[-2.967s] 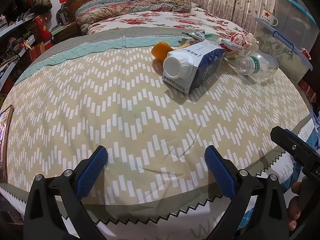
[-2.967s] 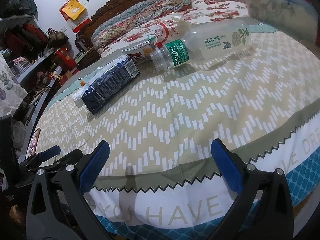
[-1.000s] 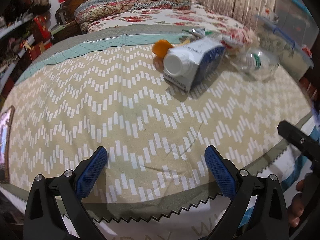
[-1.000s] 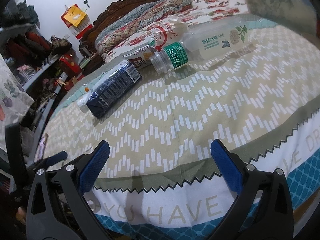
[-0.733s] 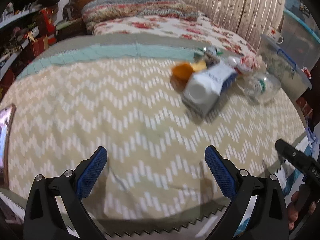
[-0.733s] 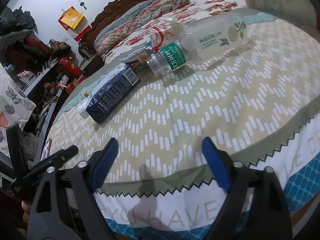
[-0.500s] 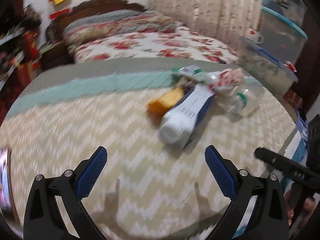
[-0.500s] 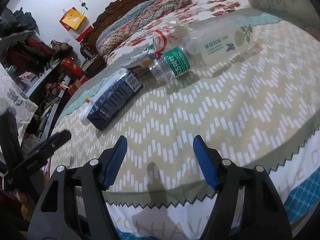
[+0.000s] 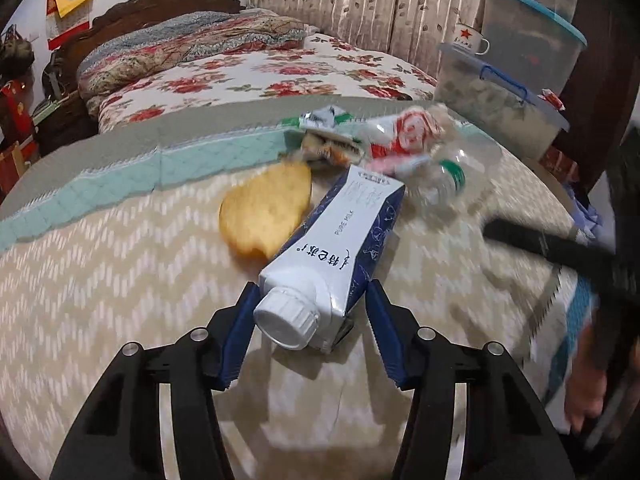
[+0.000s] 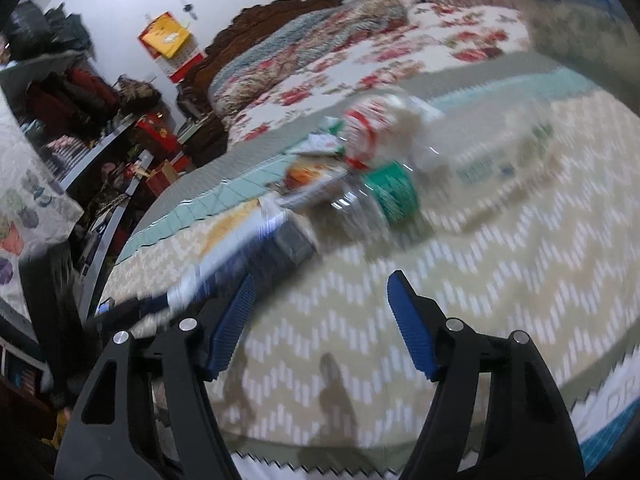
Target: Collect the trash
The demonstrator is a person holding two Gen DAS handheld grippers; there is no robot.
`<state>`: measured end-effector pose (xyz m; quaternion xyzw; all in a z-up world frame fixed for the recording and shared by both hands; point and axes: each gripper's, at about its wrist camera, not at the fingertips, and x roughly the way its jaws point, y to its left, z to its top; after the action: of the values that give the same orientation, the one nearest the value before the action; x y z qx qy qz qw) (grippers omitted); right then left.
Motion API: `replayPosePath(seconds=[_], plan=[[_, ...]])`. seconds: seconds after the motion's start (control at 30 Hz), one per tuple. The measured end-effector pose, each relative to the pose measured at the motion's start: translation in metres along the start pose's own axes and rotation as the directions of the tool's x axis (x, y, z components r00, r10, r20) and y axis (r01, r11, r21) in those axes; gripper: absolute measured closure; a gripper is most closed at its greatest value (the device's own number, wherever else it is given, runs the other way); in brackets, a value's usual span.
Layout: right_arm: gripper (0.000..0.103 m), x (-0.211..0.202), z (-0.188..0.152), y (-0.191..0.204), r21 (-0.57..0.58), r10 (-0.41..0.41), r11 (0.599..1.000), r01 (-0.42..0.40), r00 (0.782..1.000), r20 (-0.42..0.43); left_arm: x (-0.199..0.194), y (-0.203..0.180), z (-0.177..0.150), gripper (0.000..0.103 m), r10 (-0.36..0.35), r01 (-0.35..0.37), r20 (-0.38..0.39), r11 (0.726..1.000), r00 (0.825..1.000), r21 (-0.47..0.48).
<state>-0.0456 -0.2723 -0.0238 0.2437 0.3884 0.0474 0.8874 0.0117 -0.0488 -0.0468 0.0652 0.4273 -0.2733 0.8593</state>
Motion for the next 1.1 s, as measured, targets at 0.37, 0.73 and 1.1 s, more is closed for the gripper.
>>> replayPosePath(seconds=[0.37, 0.73, 1.1], plan=[[0.043, 0.068, 0.024, 0.066, -0.163, 0.082, 0.982, -0.101, 0.99, -0.117, -0.068, 0.071, -0.048, 0.049, 0.161, -0.148, 0.06, 0.973, 0.985, -0.177], [0.064, 0.141, 0.04, 0.062, -0.005, 0.058, 0.998, -0.059, 0.983, -0.173, -0.055, 0.071, -0.009, 0.013, 0.233, -0.219, 0.114, 0.968, 0.966, -0.125], [0.09, 0.119, 0.015, 0.053, 0.031, 0.137, 0.991, -0.134, 0.971, -0.196, -0.041, 0.06, -0.022, 0.038, 0.211, -0.208, 0.067, 0.977, 0.975, -0.039]])
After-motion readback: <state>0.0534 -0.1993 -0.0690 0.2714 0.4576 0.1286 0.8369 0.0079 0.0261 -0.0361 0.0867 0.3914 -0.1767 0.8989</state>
